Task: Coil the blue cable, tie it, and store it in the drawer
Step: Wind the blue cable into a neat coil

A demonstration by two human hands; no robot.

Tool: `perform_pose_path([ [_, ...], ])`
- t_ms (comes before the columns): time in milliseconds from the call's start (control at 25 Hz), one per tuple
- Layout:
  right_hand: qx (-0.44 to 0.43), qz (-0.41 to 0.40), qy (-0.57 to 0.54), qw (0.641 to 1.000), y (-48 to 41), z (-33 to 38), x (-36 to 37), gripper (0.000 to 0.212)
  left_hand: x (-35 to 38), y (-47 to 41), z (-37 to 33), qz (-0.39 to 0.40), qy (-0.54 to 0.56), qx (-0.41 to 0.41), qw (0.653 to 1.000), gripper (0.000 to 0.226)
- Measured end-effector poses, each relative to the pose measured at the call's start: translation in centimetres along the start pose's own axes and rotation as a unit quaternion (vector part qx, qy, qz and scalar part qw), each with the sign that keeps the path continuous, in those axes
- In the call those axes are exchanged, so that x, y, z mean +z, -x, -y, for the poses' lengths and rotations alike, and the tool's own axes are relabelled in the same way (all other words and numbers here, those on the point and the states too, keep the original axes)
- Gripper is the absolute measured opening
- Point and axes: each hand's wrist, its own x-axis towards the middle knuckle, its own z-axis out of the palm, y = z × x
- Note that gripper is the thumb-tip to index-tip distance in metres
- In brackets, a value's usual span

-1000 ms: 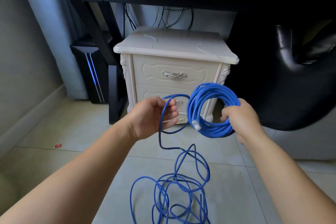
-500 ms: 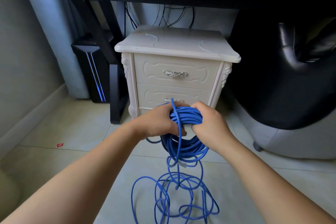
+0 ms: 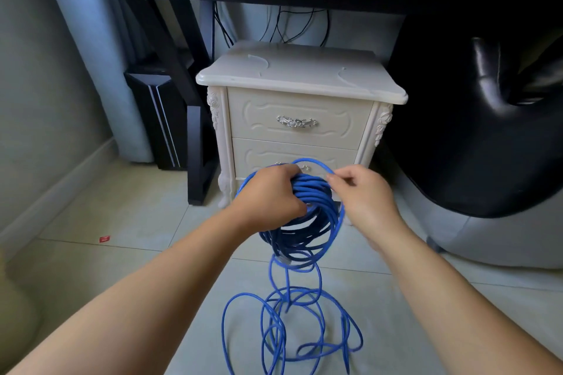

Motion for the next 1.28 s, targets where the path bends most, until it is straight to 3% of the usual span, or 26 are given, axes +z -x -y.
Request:
perform_pose_path([
  [80,0.102,-0.005,0.004,0.995,-1.8,-2.2,-1.2,0.018,-1.3,-0.1,0.7,-0.017,0.067,0.0,0.998,0.024],
  [160,0.18,0.052,0.115,0.975,-2.5,-3.9,-2.5,0.016,-2.8,-0.2,1.4,-0.046,0.157,-0.019,0.986,0.029],
  [240,0.152,0.066,0.232,0.958,-2.5,-4.0,-3.0,0.018,-3.9,0.0,2.2,-0.056,0.227,-0.05,0.971,0.029],
  [280,0.103,0.038,0.201,0.973,-2.2,-3.1,-2.9,0.023,-4.1,0.0,2.4,-0.045,0.248,-0.058,0.966,0.029],
  [320,0.05,0.014,0.098,0.994,-1.7,-1.8,-2.8,0.028,-4.0,0.0,2.5,-0.03,0.264,-0.058,0.962,0.031],
  [400,-0.054,0.035,-0.117,0.991,-0.4,1.5,-2.3,0.034,-3.8,-0.2,2.8,0.016,0.288,-0.036,0.957,0.041],
  [440,-0.095,0.068,-0.162,0.98,0.1,2.5,-1.9,0.035,-3.7,-0.3,3.0,0.04,0.301,-0.026,0.953,0.045],
  [520,-0.134,0.093,-0.143,0.976,0.4,2.6,-1.3,0.033,-3.7,-0.4,3.2,0.078,0.326,-0.017,0.942,0.045],
  [640,-0.134,0.031,-0.034,0.99,-0.4,1.3,-1.3,0.031,-4.0,-0.2,3.1,0.07,0.311,-0.018,0.948,0.036],
  [760,-0.138,0.028,-0.027,0.99,-0.6,1.0,-1.3,0.028,-4.4,-0.3,3.3,0.018,0.357,-0.05,0.933,0.035],
  [920,-0.046,0.048,-0.142,0.988,0.2,1.0,0.3,0.03,-4.0,-0.6,3.0,0.015,0.495,-0.063,0.867,0.031],
  [1040,0.024,0.045,-0.219,0.974,1.1,1.4,1.5,0.062,-3.5,-0.9,2.5,-0.024,0.557,-0.093,0.825,0.027],
  [1120,0.064,0.083,-0.25,0.962,1.7,1.8,1.6,0.075,-3.2,-1.0,2.3,-0.07,0.589,-0.118,0.797,0.029],
  [1280,0.096,0.19,-0.353,0.911,2.5,2.0,1.7,0.082,-2.2,-0.8,1.0,-0.155,0.611,-0.155,0.76,0.027],
])
